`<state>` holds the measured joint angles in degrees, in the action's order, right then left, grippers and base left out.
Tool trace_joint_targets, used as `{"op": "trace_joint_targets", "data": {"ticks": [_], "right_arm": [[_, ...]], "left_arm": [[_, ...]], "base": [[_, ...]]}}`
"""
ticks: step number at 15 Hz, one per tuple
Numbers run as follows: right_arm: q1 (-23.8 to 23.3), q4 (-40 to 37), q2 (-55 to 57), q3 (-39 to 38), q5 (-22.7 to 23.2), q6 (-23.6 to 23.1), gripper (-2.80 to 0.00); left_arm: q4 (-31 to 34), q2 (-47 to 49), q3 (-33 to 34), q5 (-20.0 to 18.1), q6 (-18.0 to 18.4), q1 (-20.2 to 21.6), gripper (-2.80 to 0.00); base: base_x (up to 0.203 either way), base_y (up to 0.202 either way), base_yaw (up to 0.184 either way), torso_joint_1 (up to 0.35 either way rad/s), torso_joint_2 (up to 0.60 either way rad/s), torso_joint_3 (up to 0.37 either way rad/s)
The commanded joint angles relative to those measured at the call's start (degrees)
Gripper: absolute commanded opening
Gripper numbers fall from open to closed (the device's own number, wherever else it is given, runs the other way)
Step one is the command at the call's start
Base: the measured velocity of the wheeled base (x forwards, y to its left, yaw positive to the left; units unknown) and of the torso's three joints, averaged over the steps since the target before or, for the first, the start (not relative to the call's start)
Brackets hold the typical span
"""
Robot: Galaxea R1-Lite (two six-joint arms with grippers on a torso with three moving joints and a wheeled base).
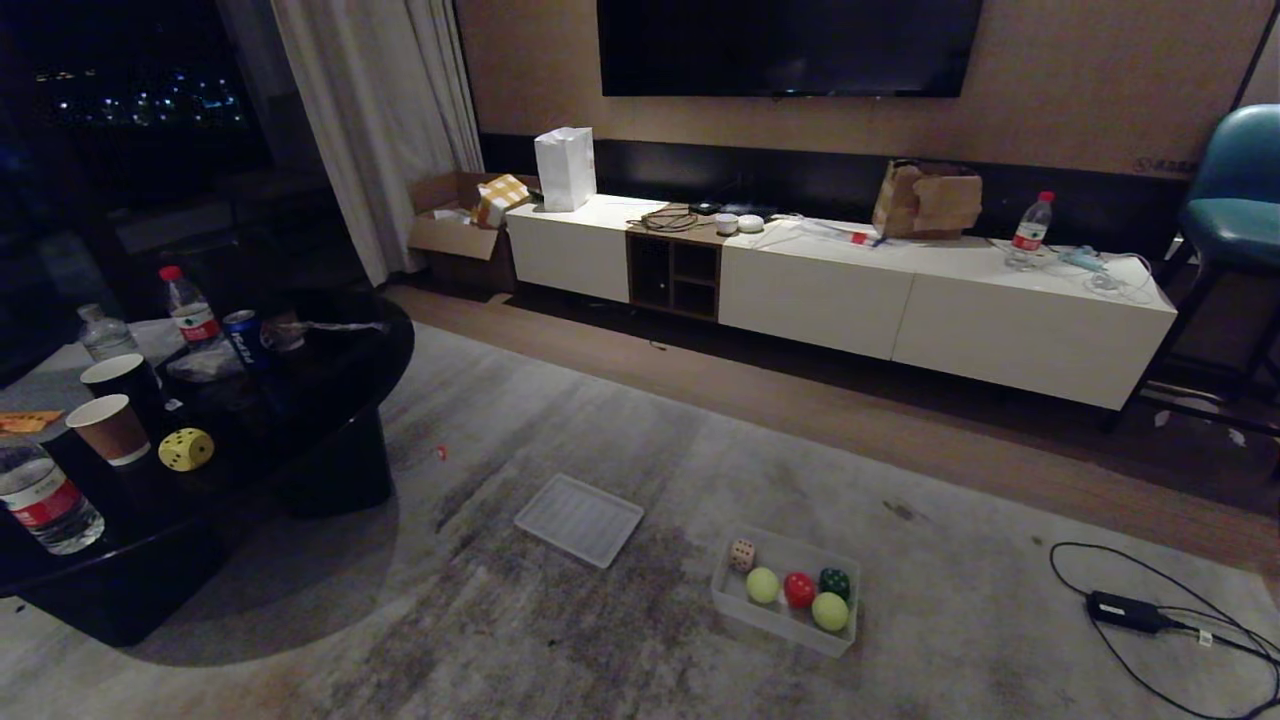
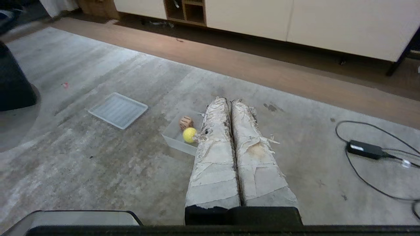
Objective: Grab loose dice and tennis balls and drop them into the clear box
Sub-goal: Pick up toys out of the box
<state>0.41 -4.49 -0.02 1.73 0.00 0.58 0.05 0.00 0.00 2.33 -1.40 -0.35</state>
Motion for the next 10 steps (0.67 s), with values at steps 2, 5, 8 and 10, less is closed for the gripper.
{"op": "trace_joint_targets", "data": {"ticks": [2,5,8,10], "right_arm": [[0.02,0.00,0.11,0.03,0.00,0.03,-2.80],[0.02,0.00,0.11,0.03,0.00,-0.06,-2.80],[0.02,0.00,0.11,-0.05,0.00,-0.06,-2.80],[0.02,0.00,0.11,0.03,0.00,-0.06,-2.80]], "left_arm": [[0.04,0.09,0.09,0.04,0.00,0.00,-2.80],[0.04,0.09,0.09,0.04,-0.09,0.00,-2.80],[0.03,0.09,0.09,0.04,-0.09,0.00,-2.80],[0.04,0.09,0.09,0.04,-0.09,0.00,-2.80]], "base": [[-0.004,-0.004,0.048,0.000,0.00,0.003],[-0.003,-0.007,0.158,0.002,0.00,0.003],[0.000,-0.008,0.164,0.000,0.00,0.005],[0.001,-0.008,0.163,0.000,0.01,0.003]]}}
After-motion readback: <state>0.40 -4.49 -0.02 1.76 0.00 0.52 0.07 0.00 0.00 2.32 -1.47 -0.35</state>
